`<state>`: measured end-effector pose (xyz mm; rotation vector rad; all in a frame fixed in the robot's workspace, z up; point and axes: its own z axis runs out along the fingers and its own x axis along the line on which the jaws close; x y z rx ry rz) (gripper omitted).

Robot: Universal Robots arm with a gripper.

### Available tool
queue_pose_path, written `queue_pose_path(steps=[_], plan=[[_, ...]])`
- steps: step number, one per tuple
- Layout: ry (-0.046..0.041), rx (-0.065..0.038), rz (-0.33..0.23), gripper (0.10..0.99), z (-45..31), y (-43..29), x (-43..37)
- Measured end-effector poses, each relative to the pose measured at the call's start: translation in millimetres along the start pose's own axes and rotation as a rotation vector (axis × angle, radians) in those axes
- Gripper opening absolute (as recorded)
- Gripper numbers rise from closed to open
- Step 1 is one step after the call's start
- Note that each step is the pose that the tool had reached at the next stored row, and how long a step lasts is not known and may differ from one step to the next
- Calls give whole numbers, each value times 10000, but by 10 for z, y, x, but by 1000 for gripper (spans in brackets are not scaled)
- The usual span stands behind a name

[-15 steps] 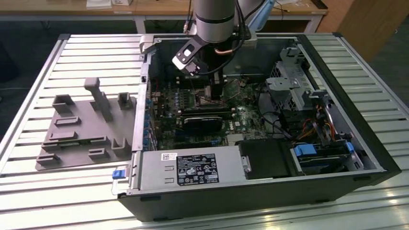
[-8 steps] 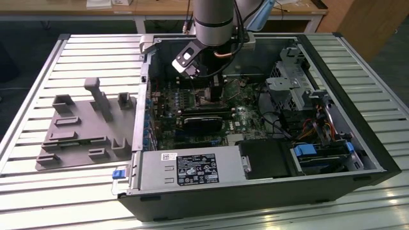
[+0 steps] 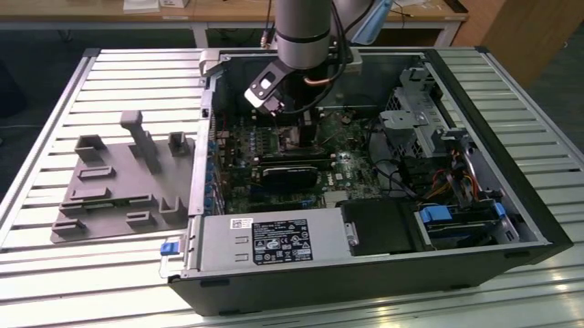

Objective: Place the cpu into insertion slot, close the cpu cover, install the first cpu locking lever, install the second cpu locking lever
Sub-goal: 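Place the cpu into insertion slot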

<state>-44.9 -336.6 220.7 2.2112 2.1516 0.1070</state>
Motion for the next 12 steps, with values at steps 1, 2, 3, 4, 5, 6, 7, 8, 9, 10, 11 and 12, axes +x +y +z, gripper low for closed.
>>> queue_pose_path(steps=[1, 2, 3, 4, 5, 6, 7, 8, 9, 10, 11, 12], plan=[[2, 0, -17, 533, 5, -4, 1], [3, 0, -34, 533, 9, -7, 2], [3, 1, -51, 533, 13, -10, 5], [4, 1, -61, 533, 18, -12, 9], [5, 1, -63, 533, 22, -13, 15], [6, 0, -63, 533, 25, -14, 21], [5, 1, -63, 533, 28, -15, 28], [5, 1, -64, 533, 31, -15, 35], [5, 1, -64, 533, 35, -16, 40], [6, 1, -64, 533, 40, -17, 48], [6, 1, -65, 533, 46, -19, 55], [7, 0, -64, 533, 54, -21, 62]])
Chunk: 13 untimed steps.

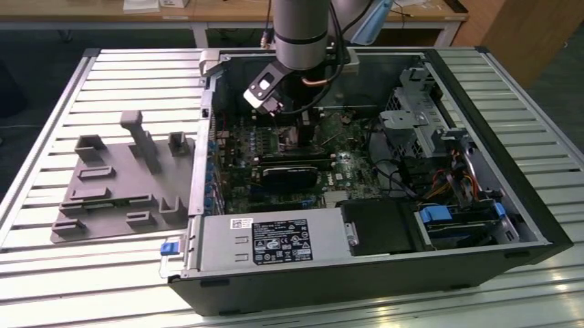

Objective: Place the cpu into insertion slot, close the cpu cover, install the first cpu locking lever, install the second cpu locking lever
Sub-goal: 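Place the cpu into insertion slot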

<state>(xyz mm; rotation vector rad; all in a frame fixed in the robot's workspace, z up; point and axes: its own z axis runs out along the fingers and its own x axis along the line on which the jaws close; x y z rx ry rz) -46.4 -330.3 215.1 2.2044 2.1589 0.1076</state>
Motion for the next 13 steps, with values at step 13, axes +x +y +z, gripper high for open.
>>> queue_pose_path(steps=[13], plan=[[-22, 1, -2, 533, 120, -36, 49]])
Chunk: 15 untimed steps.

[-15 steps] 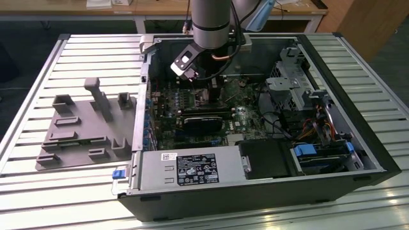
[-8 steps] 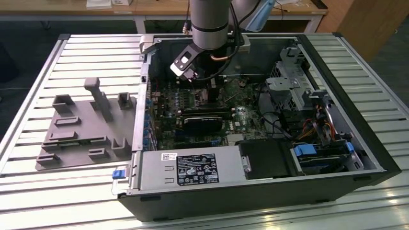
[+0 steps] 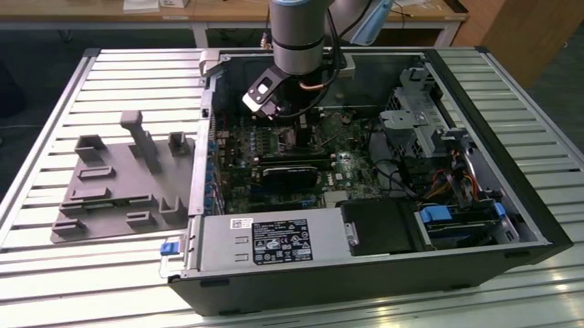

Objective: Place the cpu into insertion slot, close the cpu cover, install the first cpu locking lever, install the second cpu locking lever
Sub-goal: 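Place the cpu into insertion slot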

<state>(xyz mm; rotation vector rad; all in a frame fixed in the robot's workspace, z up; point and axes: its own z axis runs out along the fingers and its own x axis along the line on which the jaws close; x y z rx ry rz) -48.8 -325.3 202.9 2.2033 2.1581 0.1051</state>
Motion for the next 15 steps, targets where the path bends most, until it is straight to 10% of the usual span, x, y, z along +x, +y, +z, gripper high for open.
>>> queue_pose_path(steps=[15], plan=[[-29, 0, -4, 533, 77, -20, 47]])
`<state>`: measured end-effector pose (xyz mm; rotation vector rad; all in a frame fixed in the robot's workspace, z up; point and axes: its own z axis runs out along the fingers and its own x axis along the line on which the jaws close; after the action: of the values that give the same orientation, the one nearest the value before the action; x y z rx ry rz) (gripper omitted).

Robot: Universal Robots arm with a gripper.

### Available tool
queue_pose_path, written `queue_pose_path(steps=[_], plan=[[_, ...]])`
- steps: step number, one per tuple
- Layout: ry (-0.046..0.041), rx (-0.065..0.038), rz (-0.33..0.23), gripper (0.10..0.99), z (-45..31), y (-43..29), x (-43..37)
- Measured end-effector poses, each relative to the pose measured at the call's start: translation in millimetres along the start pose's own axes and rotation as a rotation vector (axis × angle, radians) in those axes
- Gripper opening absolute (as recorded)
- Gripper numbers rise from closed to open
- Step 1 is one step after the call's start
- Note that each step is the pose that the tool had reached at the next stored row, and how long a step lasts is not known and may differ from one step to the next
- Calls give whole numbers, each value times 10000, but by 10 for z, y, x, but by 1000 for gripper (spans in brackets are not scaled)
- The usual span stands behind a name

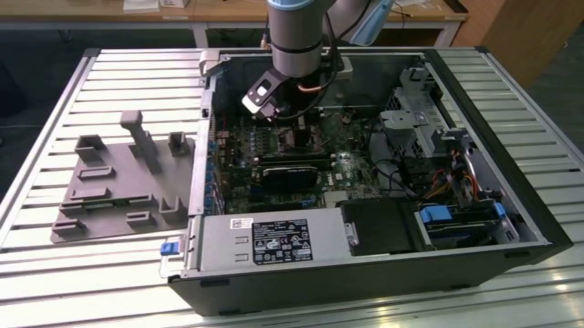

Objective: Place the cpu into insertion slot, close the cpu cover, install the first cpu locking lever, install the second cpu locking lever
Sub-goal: 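Place the cpu into insertion slot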

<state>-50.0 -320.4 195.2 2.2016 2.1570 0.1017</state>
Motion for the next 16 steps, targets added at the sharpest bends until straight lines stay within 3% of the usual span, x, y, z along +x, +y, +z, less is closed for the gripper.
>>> queue_pose_path(steps=[16], plan=[[-1, 0, 5, 533, 19, -2, 0]])
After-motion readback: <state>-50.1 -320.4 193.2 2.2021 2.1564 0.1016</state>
